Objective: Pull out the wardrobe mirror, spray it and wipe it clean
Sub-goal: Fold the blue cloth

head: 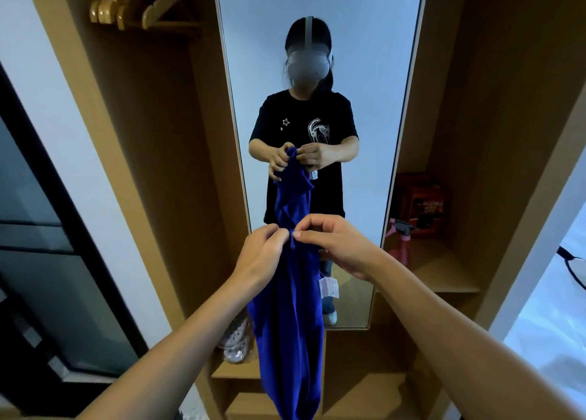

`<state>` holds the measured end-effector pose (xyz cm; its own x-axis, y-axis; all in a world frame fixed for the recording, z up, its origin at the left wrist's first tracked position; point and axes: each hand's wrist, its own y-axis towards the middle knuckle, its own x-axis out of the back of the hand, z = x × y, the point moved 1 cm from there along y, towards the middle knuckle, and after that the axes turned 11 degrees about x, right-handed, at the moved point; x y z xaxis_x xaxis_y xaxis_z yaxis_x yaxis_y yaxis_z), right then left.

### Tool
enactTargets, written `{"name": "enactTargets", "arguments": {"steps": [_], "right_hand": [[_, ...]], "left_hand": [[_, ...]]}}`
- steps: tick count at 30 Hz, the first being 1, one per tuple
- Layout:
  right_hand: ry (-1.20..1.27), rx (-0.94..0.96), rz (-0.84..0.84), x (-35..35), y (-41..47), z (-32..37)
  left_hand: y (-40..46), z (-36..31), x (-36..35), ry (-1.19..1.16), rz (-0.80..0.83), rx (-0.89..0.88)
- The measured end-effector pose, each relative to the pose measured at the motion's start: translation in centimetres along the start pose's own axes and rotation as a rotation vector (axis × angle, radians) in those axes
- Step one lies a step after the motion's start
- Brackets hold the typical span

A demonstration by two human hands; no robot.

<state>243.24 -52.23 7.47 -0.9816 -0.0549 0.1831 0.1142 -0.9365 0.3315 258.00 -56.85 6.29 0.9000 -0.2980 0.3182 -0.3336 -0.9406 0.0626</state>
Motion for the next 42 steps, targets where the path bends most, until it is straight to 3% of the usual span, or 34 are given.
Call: {"name": "enactTargets", "arguments": {"steps": [4,9,14,17,20,24,27,30,32,36,42], "right_hand": [[0.05,0.025,0.025,0.1,-0.2,-0.1],[-0.126,0.075,0.051,0.5,-0.3,0.1],[-0.098,0.091,-0.058,1.6,0.2,-0.3],[-0.064,0.086,-0.102,2.4,0.4,-0.3],[0.024,0.064,-0.148,2.8,0.6,-0.5],[0.117,0.042,-0.207,3.4,0.6,-0.4],[0.109,0.022,-0.195,4.1,0.5,-0.8],[0.076,0.025,-0.186,4.6,0.2,-1.1],[0.063,0.036,-0.192,4.9,-0.1,-1.0],[0.048,0.035,-0.152,4.8,-0.3,-0.7],[0.121,0.055,-0.132,5.0,-0.2,-1.2]], "left_hand": [[0.1,0.3,0.2,0.041,0.012,0.021],[0.1,0.0,0.5,0.001,0.079,0.08],[0.0,0.6,1.4,-0.024,0.186,-0.053],[0.1,1.8,2.6,0.105,0.275,-0.106],[0.5,2.8,3.1,0.4,0.292,-0.149],[0.3,3.5,3.1,0.584,0.389,-0.108],[0.9,3.5,4.2,0.637,0.188,-0.162],[1.3,2.1,5.1,0.524,-0.138,-0.316],[1.5,1.4,5.4,0.319,-0.178,-0.242],[1.3,1.2,5.0,-0.072,0.175,0.04],[0.5,1.7,4.9,-0.218,0.374,0.25]]}}
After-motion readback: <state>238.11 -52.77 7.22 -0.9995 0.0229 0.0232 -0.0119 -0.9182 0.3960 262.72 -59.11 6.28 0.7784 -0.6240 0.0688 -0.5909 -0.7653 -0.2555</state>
